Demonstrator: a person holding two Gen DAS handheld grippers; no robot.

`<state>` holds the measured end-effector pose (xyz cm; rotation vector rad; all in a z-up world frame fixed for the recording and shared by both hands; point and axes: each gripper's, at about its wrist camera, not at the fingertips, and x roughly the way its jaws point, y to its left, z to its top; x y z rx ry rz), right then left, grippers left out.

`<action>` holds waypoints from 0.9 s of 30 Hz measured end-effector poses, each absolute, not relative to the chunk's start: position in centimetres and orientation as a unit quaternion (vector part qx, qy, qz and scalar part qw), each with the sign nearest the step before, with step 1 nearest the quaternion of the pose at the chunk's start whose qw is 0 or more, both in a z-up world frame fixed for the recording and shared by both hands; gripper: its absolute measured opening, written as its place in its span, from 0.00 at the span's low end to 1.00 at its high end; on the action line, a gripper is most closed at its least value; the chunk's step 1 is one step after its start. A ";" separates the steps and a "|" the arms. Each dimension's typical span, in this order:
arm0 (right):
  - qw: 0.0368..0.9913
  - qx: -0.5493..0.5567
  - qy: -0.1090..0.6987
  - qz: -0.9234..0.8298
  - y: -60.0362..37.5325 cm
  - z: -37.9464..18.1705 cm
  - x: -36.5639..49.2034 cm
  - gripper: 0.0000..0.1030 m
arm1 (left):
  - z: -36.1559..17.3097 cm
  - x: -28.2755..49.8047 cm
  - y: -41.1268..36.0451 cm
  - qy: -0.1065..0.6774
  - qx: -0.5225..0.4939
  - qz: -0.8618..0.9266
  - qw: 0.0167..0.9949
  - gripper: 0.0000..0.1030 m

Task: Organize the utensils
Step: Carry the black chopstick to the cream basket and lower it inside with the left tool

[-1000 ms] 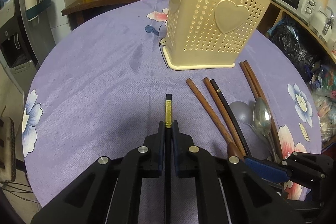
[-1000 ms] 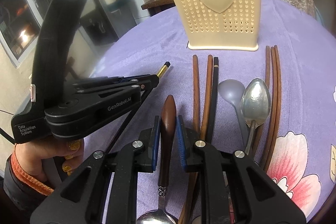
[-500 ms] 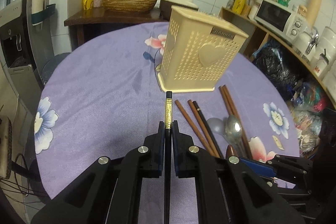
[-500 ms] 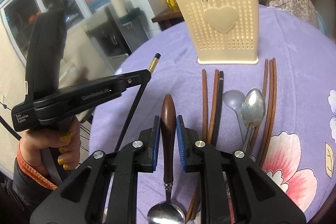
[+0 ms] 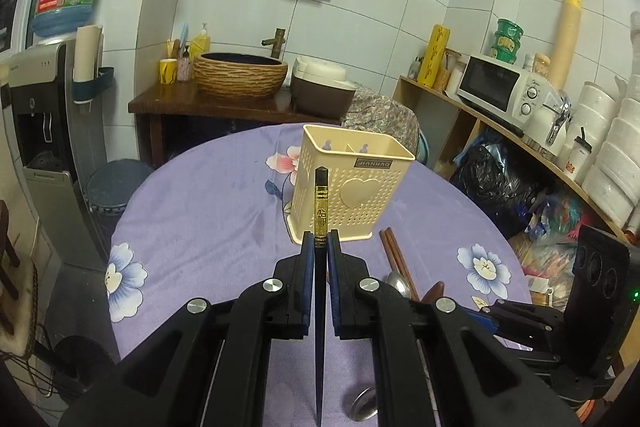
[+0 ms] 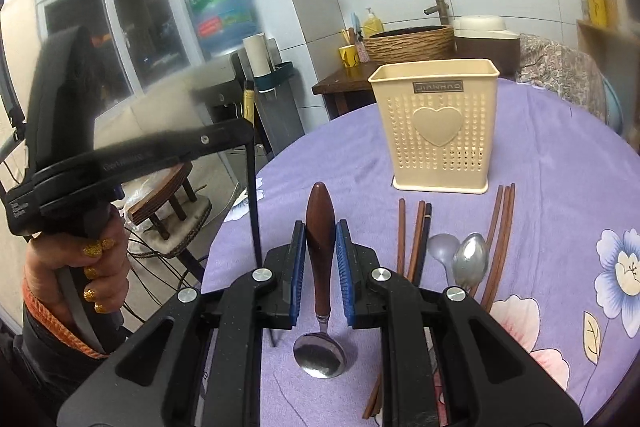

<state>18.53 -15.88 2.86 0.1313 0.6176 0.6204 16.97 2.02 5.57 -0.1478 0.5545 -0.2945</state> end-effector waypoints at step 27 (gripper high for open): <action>0.908 0.045 0.292 0.297 -15.6 3.8 19.3 0.16 | 6.9 17.1 2.9 0.247 -0.075 -0.137 0.956 0.08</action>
